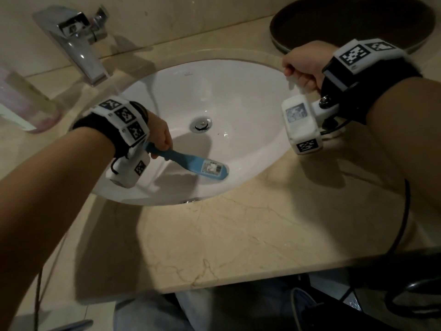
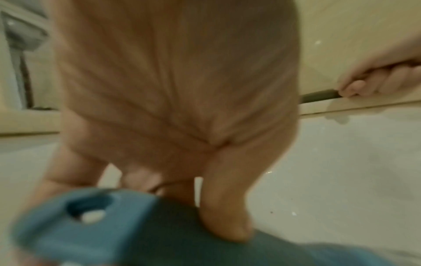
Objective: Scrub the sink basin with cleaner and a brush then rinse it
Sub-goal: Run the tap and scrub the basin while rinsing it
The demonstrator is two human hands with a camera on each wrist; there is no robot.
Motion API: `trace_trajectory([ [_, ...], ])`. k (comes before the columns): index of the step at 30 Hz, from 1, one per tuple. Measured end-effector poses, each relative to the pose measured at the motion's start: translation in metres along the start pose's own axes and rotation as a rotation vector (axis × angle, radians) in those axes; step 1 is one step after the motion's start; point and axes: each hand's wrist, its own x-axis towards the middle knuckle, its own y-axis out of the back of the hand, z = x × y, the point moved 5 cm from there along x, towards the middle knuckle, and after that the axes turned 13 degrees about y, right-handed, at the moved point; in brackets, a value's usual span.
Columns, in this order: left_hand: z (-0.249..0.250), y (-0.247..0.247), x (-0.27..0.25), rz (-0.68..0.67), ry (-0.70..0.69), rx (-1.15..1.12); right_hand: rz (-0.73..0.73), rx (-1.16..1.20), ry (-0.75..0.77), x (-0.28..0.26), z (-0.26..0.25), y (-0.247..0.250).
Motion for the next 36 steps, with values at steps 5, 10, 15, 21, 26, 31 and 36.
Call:
trace_trajectory([
  [5,-0.01,0.013,0.013,0.254,0.08,-0.088,0.018,0.014,0.014,0.002,0.001,0.0],
  [10,-0.013,0.03,0.01,0.477,0.146,0.007,-0.01,0.045,-0.001,0.005,0.002,0.0],
  [15,-0.01,0.033,0.008,0.407,0.01,-0.156,0.008,0.049,-0.001,0.007,0.003,-0.001],
  [21,0.013,0.021,0.007,0.29,-0.068,-0.213,0.032,0.024,0.009,0.008,0.003,0.0],
  [26,0.015,0.027,0.006,0.484,0.104,-0.142,0.005,0.028,0.005,0.008,0.004,0.0],
  [31,0.038,0.044,-0.011,0.476,0.043,-0.171,0.011,0.053,0.01,0.011,0.005,-0.002],
  [36,0.072,0.026,-0.013,0.345,-0.082,-0.294,0.013,0.058,0.016,0.012,0.005,-0.001],
])
